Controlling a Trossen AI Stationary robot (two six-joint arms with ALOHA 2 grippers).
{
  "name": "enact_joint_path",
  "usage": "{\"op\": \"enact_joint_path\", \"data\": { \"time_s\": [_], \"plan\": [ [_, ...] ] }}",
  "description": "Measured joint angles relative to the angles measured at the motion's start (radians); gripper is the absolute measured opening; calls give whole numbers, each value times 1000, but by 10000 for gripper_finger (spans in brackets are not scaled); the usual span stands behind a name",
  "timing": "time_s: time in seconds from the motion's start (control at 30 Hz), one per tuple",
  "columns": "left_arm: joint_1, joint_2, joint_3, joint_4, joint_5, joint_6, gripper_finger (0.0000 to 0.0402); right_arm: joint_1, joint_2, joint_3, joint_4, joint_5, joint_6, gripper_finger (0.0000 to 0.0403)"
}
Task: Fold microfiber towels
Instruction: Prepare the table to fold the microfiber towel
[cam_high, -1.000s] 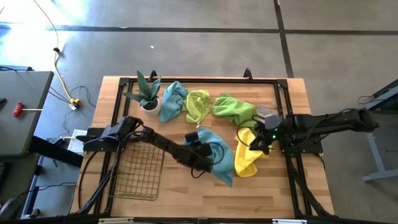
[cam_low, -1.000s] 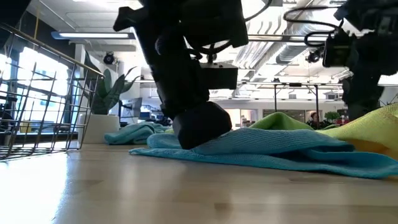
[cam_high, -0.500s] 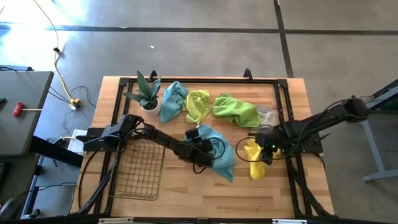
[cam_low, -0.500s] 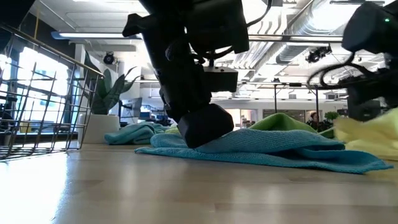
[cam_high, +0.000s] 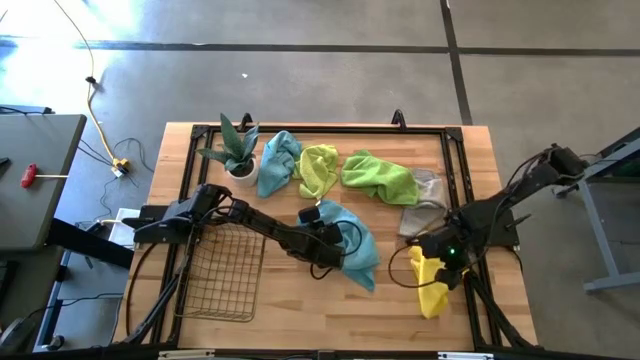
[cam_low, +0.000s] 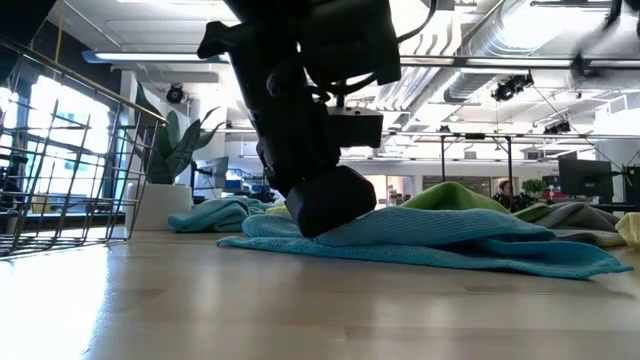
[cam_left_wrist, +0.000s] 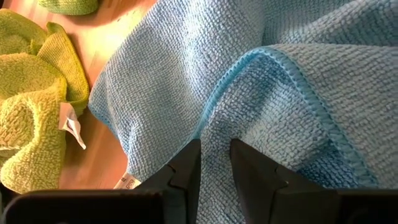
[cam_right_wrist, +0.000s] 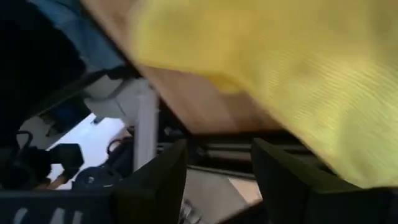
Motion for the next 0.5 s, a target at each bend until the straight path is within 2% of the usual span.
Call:
{"op": "enact_joint_path", "data": {
  "time_s": [0.07,0.1,0.3,0.4,0.5],
  "plan": [
    [0,0,0,9,-2,22,80,18,0,70,2,103,-41,171],
    [-1,0,0,21,-1,39,80,25,0,103,3,191,-83,171],
    [-22,-5,4,110,45,194,80,68,1,221,29,924,-312,171],
    [-46,-5,41,107,60,271,80,70,1,222,59,1131,-397,171],
    [-72,-7,74,109,67,339,80,63,1,222,67,1245,-459,171]
  ]
}}
